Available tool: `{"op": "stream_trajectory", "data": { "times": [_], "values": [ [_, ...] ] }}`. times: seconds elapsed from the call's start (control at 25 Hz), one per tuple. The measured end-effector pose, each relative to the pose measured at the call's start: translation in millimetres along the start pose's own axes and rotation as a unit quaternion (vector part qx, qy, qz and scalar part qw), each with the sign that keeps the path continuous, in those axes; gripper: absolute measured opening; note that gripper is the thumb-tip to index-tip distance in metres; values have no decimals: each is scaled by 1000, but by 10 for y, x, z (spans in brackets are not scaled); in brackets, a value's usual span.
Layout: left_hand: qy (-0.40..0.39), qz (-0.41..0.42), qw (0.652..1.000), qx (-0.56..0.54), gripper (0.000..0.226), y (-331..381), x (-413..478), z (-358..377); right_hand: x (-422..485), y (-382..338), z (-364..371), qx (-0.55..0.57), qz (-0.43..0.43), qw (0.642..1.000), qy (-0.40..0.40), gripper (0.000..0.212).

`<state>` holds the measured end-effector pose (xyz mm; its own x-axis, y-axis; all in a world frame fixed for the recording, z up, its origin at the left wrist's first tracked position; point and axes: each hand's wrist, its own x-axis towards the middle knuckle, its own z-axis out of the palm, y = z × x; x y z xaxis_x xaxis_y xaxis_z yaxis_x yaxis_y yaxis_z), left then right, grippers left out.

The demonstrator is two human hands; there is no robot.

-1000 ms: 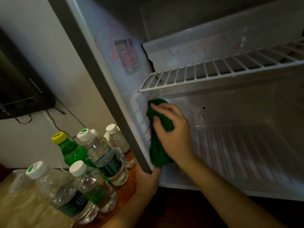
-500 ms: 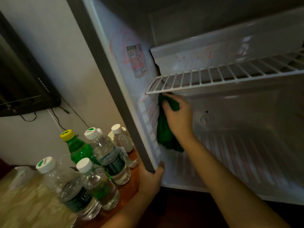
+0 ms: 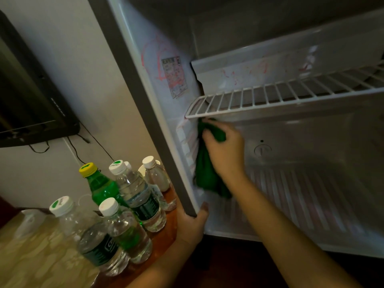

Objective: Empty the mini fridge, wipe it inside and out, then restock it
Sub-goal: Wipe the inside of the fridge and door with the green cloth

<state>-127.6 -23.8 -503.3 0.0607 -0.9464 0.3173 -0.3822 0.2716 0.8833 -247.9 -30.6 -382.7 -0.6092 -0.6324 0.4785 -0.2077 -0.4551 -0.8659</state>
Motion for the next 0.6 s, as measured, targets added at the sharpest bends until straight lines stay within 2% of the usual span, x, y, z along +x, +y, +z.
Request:
{"op": "stream_trajectory", "data": {
  "times": [0.08,0.16,0.24,0.28,0.36,0.44,0.52,0.6],
  "values": [
    [-14,28,999,27,76,-212,100,32,-504,-162,-11,32,-82,995,-36,28],
    [-44,-1,998,45,73,-272,177,17,-698,-164,-29,32,-177,983,-39,27],
    [-82,-53,995,29,62,-166,130,-24,-527,-39,-11,-12,-189,982,-25,27],
    [-76,-51,995,31,64,-164,100,-15,-385,41,-8,-19,-144,989,-12,26],
    [-30,-20,999,35,87,-163,59,-6,-171,166,-102,-25,-22,999,-17,26],
    [-22,-14,999,21,93,-232,66,11,-257,181,-277,35,103,991,-82,26],
    [-48,-33,998,-13,89,-219,78,6,-475,59,-482,160,211,954,-139,24],
    [-80,-39,994,-55,85,-120,59,-49,-672,-77,-699,281,312,896,-147,25]
  ]
}}
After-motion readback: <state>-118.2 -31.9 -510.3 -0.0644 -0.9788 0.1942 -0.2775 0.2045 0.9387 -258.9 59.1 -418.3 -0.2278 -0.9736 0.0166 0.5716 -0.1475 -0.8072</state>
